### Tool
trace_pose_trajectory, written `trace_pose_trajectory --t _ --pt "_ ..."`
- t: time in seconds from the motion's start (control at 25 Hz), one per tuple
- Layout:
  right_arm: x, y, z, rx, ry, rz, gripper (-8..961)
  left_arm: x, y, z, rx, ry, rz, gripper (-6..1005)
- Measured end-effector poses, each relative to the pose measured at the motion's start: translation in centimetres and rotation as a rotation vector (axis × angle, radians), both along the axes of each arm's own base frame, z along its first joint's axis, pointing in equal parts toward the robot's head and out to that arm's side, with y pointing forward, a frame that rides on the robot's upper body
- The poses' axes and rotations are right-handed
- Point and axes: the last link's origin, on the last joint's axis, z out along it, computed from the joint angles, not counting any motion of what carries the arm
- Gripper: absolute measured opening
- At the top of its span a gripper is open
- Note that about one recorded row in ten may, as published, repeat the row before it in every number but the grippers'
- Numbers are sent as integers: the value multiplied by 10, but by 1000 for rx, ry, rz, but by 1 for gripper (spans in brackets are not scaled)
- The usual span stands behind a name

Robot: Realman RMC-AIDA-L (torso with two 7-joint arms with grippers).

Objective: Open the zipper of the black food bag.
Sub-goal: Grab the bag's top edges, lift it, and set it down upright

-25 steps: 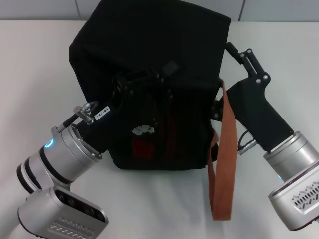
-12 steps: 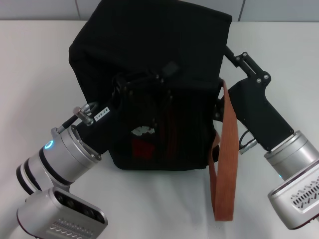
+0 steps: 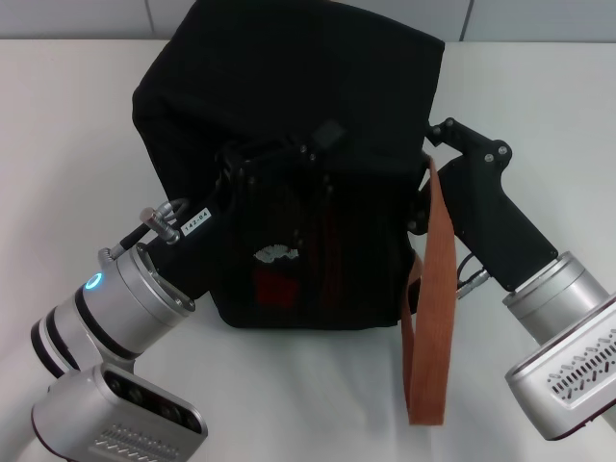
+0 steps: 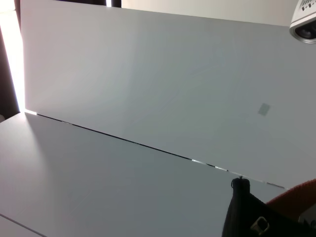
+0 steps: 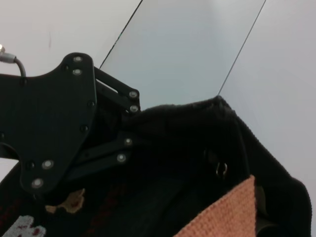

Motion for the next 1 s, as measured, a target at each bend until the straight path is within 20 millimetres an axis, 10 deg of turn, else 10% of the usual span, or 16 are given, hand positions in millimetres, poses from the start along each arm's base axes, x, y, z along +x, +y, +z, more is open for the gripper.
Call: trace_pose_trajectory --t 1.0 --pt "-5 5 -5 9 -56 22 28 0 1 0 1 0 0 85"
